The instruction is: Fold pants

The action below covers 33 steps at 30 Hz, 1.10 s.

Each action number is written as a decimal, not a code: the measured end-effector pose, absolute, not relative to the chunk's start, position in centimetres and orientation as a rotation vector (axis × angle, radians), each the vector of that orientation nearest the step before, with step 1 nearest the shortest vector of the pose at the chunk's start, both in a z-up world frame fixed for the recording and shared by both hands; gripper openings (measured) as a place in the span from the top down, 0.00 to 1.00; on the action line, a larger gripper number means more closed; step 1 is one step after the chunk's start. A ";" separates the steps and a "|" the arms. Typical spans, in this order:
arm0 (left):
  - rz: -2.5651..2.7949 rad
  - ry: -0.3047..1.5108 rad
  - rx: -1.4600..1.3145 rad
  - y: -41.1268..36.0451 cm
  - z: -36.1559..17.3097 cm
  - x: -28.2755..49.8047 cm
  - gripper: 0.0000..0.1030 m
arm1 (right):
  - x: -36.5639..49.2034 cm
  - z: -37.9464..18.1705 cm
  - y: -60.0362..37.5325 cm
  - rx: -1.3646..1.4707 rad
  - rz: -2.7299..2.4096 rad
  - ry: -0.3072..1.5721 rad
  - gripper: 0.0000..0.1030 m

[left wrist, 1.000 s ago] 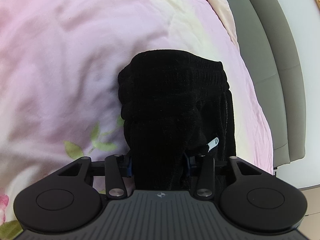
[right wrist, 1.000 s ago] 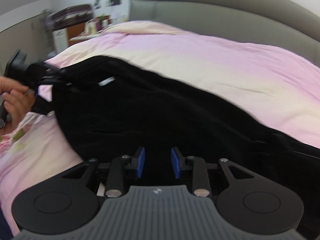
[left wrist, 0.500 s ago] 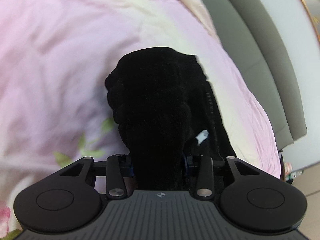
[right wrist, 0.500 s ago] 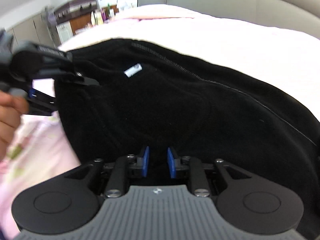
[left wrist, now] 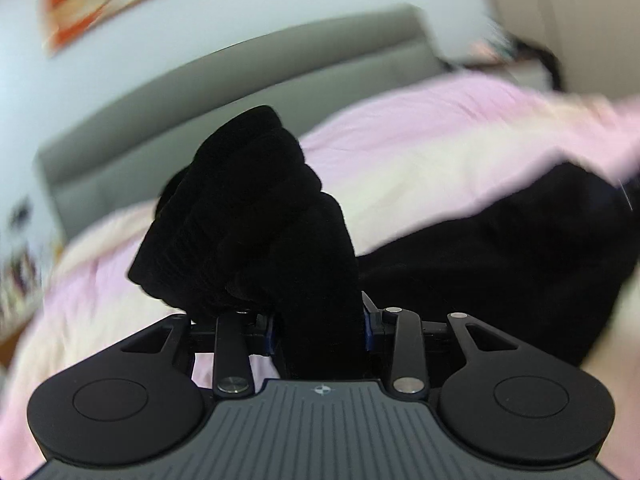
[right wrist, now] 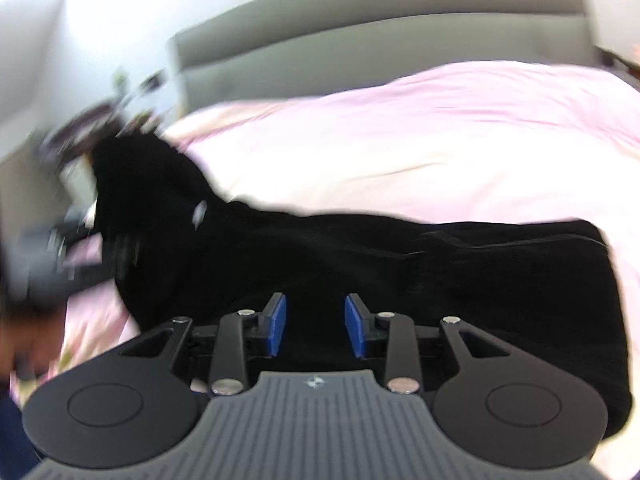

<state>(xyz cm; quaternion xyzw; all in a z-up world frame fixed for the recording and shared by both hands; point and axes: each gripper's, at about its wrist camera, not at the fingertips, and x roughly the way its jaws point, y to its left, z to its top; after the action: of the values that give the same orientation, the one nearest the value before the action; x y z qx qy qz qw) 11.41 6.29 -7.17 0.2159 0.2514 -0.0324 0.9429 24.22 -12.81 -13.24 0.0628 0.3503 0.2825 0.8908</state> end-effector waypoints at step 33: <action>-0.281 0.997 -0.503 18.9 -13.1 16.1 0.07 | 29.5 -18.1 -8.0 0.227 0.747 0.845 0.46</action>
<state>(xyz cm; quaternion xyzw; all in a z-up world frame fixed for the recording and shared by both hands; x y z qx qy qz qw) 16.12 18.89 -13.07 -0.2380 0.4716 -0.1328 0.8386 29.48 -8.02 -18.06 0.1076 0.3997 0.3532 0.8390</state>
